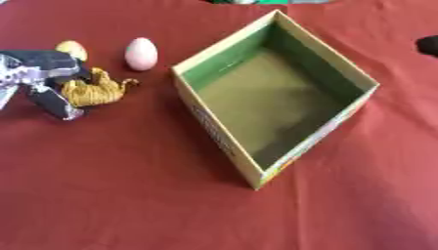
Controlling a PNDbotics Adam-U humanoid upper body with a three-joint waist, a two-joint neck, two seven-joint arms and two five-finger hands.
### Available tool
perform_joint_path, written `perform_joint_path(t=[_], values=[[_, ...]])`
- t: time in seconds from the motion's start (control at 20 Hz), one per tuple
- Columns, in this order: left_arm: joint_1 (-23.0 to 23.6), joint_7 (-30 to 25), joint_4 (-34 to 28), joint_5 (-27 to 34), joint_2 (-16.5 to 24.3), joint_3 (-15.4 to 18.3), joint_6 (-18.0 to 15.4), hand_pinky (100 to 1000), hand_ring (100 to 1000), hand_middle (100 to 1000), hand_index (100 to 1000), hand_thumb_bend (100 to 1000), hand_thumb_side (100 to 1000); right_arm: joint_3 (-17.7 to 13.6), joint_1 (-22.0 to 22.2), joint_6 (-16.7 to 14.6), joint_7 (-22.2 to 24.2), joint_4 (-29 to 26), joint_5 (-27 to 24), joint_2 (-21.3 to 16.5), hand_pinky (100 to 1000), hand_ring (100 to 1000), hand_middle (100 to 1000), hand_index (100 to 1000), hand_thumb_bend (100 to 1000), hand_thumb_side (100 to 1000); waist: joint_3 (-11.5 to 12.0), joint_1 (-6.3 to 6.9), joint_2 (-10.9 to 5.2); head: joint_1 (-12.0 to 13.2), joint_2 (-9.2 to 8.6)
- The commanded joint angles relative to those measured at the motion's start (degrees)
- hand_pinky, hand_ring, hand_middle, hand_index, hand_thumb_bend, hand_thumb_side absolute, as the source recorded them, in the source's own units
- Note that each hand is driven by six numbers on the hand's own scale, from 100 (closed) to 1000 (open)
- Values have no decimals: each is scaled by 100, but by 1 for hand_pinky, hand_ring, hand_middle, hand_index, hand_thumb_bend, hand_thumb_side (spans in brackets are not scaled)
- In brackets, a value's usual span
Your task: Pick up objects on the table and place them in the box.
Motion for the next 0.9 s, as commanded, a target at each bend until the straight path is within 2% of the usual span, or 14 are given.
perform_joint_path(t=[0.05, 0.4, 0.9], values=[[-83, 14, -161, 115, 206, 117, 67, 336, 434, 329, 384, 100, 266, -46, -37, 15, -1, -113, 23, -45, 746, 654, 511, 790, 100, 642, 14, 4, -173, -20, 38], [-94, 19, -370, 190, 241, 136, 129, 299, 404, 297, 355, 100, 277, -59, -14, 22, -19, -113, -1, -14, 746, 654, 512, 791, 100, 640, 19, 6, -265, -22, 51], [-415, -101, -1102, 607, 242, 215, 292, 258, 371, 272, 333, 100, 303, -64, -14, 13, -45, -113, -50, -9, 744, 654, 514, 792, 100, 641, 42, 33, -451, -155, 96]])
